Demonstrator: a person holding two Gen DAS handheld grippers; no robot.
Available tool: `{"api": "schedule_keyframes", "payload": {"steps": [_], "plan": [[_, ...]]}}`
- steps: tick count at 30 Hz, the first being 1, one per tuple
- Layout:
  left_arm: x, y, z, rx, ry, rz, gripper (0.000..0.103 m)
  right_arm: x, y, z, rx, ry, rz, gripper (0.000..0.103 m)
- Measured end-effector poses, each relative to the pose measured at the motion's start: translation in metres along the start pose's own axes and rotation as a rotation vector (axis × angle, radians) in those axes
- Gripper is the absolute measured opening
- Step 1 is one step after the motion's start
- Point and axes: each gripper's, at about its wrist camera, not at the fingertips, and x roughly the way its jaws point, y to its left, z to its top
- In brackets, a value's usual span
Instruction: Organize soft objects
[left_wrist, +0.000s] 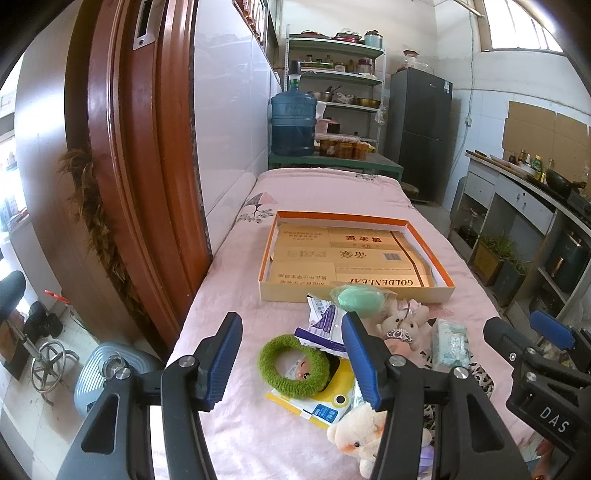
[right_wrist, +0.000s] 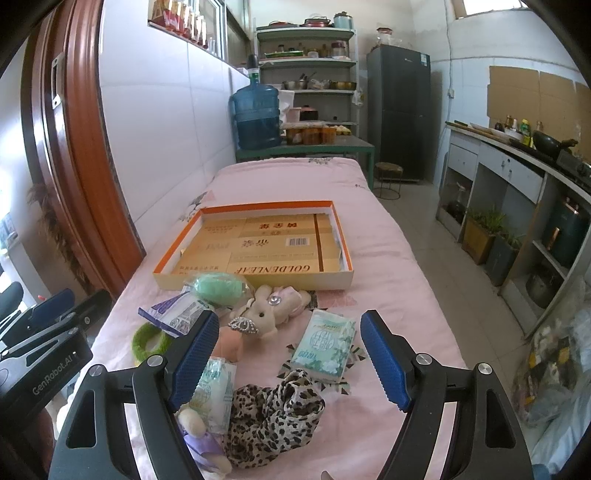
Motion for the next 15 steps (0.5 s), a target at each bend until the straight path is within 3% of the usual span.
{"api": "schedule_keyframes", "payload": {"steps": [15], "plan": [[0.0001,0.0002,0.0002,0.000,0.000,-0.001,0.056,0.0014,0.0015,0.0000,0.001,0.004,0.002,0.080]]}}
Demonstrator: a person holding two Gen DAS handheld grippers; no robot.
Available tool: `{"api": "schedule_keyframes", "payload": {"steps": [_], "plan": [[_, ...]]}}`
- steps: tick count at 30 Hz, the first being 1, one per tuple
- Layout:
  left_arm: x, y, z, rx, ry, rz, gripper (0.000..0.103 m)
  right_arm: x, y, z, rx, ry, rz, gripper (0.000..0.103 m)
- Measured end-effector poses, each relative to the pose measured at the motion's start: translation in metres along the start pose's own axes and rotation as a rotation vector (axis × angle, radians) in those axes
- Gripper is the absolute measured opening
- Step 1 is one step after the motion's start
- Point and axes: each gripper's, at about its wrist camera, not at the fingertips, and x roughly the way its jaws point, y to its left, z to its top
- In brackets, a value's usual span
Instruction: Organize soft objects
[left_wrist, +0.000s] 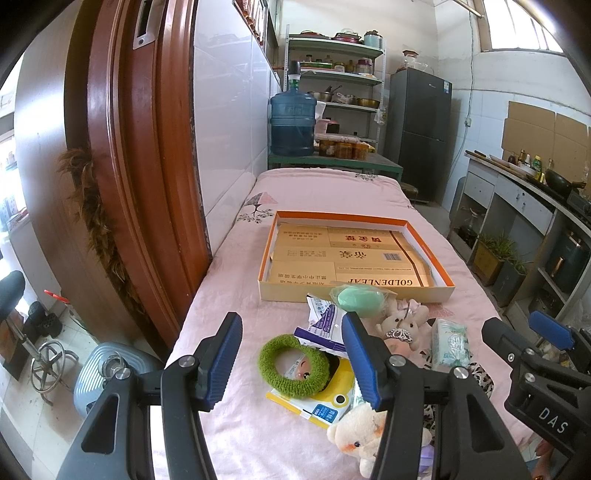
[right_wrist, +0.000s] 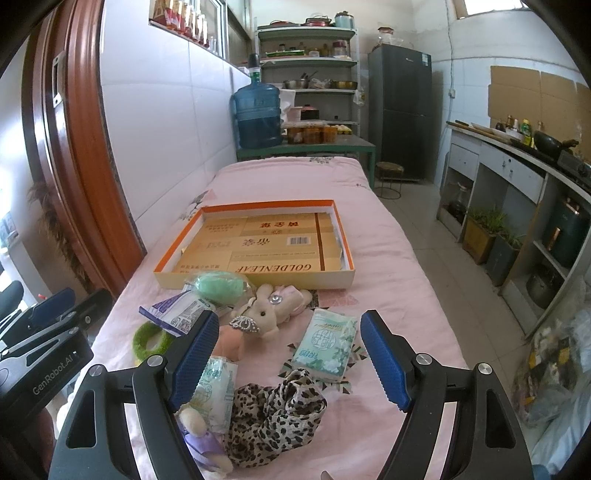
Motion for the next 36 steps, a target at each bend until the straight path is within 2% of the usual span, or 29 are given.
{"api": "schedule_keyframes", "payload": {"steps": [17,24,32,36], "plan": [[0.001,0.000,-0.002,0.001,0.004,0.000,0.056,0.001,0.001,0.000,-0.002,0.002,0.000,0.080],[0.004,0.002,-0.007,-0.005,0.014,-0.012,0.056,0.006,-0.002,-0.008,-0.004,0.030,0.006,0.080],[0.006,0.002,-0.030,-0.013,0.031,-0.126,0.056,0.022,-0.009,-0.032,-0.008,0.087,0.048,0.080],[0.010,-0.003,-0.051,-0.004,0.068,-0.212,0.056,0.029,-0.013,-0.045,-0.009,0.121,0.077,0.080]]}}
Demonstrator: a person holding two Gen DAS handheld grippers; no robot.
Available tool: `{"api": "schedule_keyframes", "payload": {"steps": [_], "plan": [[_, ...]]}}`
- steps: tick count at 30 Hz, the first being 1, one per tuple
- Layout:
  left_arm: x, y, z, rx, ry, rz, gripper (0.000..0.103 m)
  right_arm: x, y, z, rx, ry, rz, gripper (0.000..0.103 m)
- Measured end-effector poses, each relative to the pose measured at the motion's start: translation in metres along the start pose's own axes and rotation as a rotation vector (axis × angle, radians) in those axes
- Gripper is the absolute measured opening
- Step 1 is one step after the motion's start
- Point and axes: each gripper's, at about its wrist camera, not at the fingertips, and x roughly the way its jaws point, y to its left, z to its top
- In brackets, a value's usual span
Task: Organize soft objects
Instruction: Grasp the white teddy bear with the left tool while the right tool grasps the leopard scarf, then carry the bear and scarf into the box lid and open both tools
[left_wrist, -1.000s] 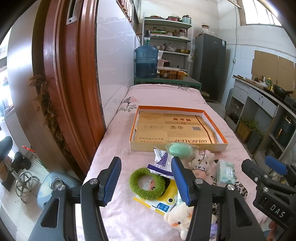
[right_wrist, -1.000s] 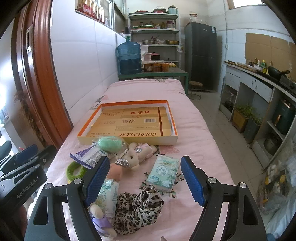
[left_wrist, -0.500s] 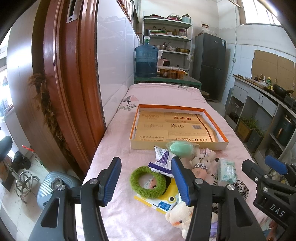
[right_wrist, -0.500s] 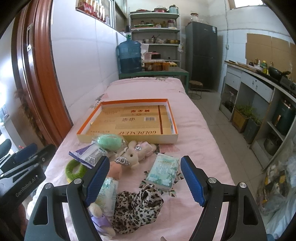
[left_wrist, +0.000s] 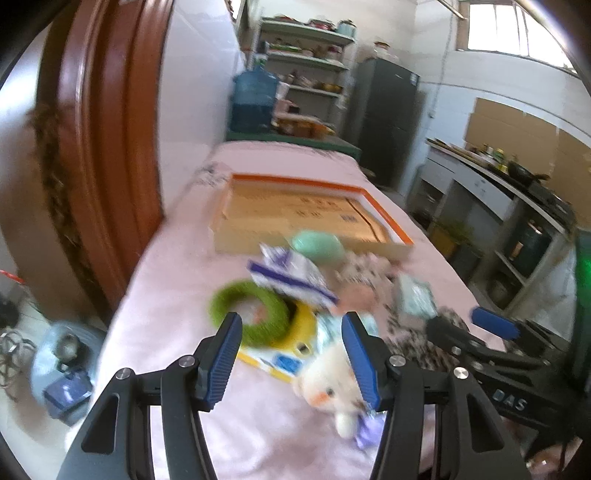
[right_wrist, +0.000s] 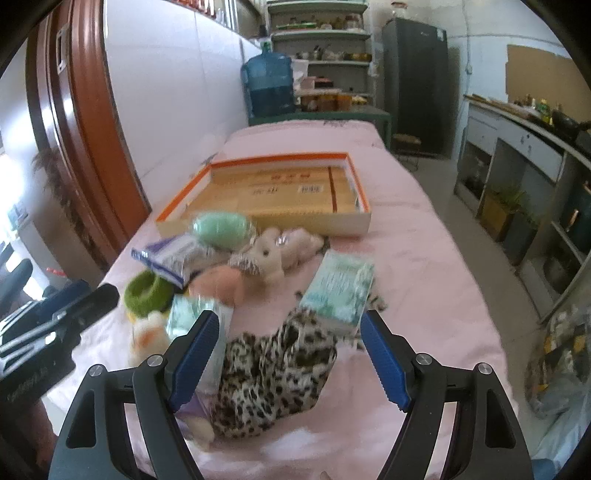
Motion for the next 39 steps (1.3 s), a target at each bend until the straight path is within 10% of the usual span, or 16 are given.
{"api": "schedule_keyframes", "payload": {"steps": [12,17,20,39], "plan": [[0.021,-0.021,-0.033,0.039,0.088,-0.147,0.056,0.025,-0.013,-0.025,0.047,0.101,0.074,0.080],[0.028,-0.017,-0.034,0.007,0.079,-0.162,0.048,0.031,-0.017,-0.030,0.049,0.123,0.089,0.027],[0.027,-0.016,-0.033,0.005,0.071,-0.168,0.041,0.029,-0.017,-0.031,0.048,0.121,0.102,0.021],[-0.013,-0.019,-0.008,0.036,-0.092,-0.216,0.035,-0.007,-0.015,-0.003,0.017,-0.026,0.104,0.014]]}}
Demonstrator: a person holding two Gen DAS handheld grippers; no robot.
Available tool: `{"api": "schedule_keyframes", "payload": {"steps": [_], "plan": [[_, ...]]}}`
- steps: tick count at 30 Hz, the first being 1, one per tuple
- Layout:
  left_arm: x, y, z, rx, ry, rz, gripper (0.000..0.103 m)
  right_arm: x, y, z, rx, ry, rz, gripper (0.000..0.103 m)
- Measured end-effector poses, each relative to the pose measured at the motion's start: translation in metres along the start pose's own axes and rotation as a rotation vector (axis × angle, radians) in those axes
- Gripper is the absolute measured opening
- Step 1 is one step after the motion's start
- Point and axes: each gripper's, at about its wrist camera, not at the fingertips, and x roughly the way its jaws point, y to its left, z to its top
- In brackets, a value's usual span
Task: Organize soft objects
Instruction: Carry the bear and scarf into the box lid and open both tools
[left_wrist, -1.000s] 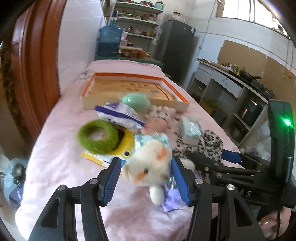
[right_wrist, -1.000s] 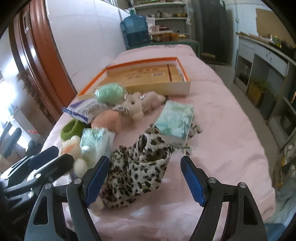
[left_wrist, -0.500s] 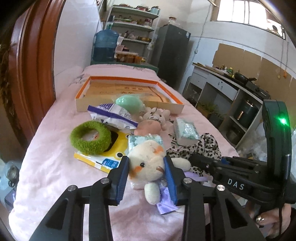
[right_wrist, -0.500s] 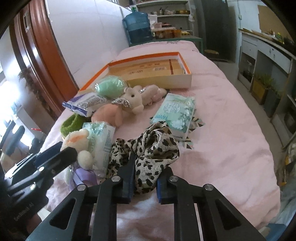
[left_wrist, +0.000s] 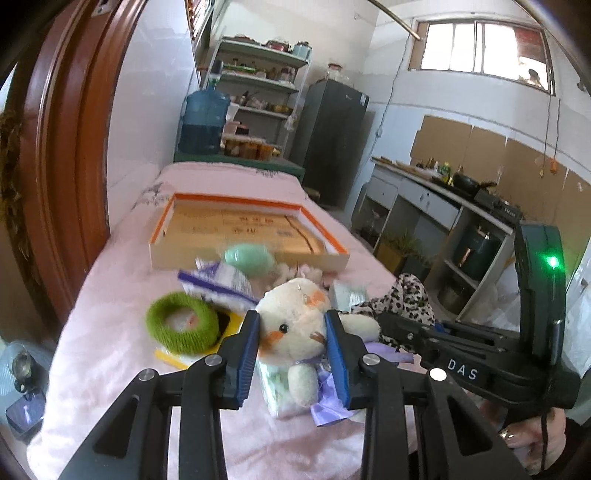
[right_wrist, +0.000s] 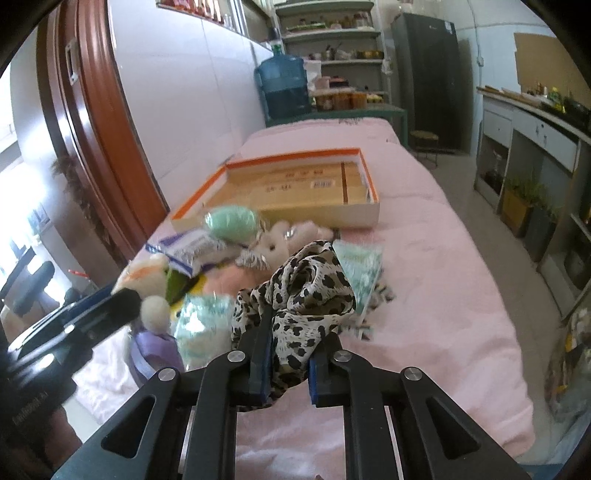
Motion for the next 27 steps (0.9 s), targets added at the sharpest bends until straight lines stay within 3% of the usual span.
{"api": "schedule_keyframes", "payload": {"steps": [16,27], "plan": [[-0.013,0.021,0.077,0.039,-0.147,0.080,0.035,-0.028,-0.018,0.059,-0.037,-0.135,-0.022,0.014],[0.023,0.045,0.135,0.057,-0.133,0.173,0.035,-0.015,-0.024,0.130,-0.064,-0.203,0.038,0.014]]}}
